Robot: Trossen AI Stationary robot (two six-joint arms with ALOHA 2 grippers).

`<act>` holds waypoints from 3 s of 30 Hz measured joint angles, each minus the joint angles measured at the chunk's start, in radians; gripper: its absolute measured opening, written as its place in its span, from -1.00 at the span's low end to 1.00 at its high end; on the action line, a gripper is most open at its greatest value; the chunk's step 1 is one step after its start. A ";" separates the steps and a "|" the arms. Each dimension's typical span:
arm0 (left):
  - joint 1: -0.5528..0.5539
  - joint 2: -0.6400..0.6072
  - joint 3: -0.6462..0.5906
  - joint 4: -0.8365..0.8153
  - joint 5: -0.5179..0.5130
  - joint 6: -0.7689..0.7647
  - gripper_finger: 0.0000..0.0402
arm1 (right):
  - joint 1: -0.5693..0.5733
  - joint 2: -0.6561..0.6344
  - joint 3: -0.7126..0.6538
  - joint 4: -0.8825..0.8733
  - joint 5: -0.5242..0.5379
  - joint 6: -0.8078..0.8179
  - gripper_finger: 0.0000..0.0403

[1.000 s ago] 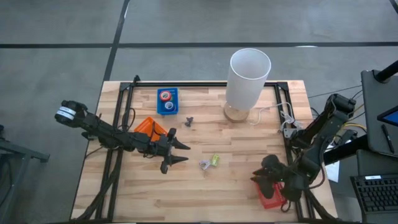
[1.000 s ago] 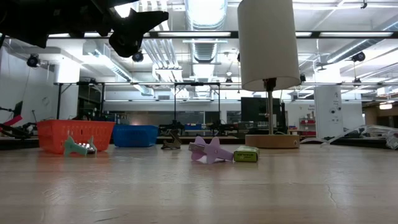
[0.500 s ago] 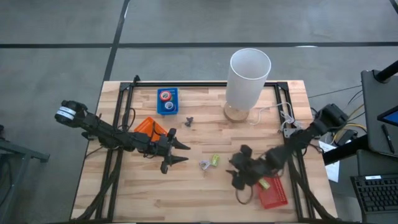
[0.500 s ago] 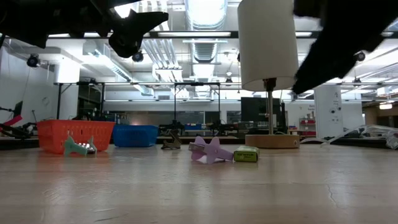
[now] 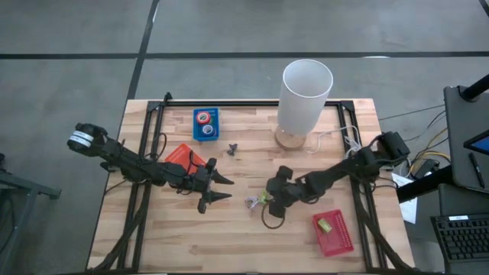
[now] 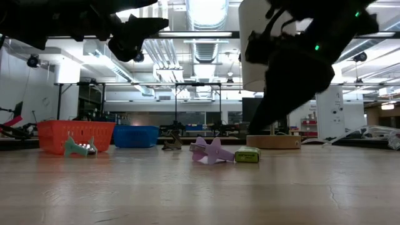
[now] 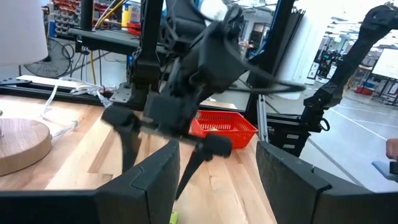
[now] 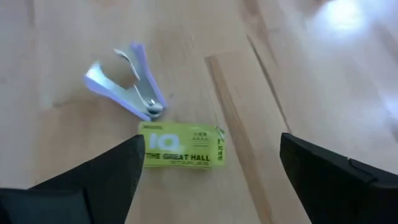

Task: Pick and place Stapler, Stapler remover, tape
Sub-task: Stack the green stapler box on top of the green stapler box into the red bin

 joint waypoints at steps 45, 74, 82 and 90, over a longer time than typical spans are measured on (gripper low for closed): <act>0.000 0.000 0.000 -0.022 0.000 -0.007 0.06 | -0.006 0.064 0.029 -0.014 -0.268 -0.011 0.20; 0.000 0.000 0.000 -0.016 0.000 -0.009 0.06 | 0.492 -0.299 0.028 -0.419 -0.232 0.829 0.15; 0.000 0.000 0.000 -0.014 0.000 -0.010 0.06 | 0.608 -0.286 0.027 -0.603 -0.167 1.063 0.21; 0.000 0.000 0.000 -0.012 0.000 -0.011 0.06 | 0.616 -0.245 0.007 -0.636 -0.125 1.084 0.17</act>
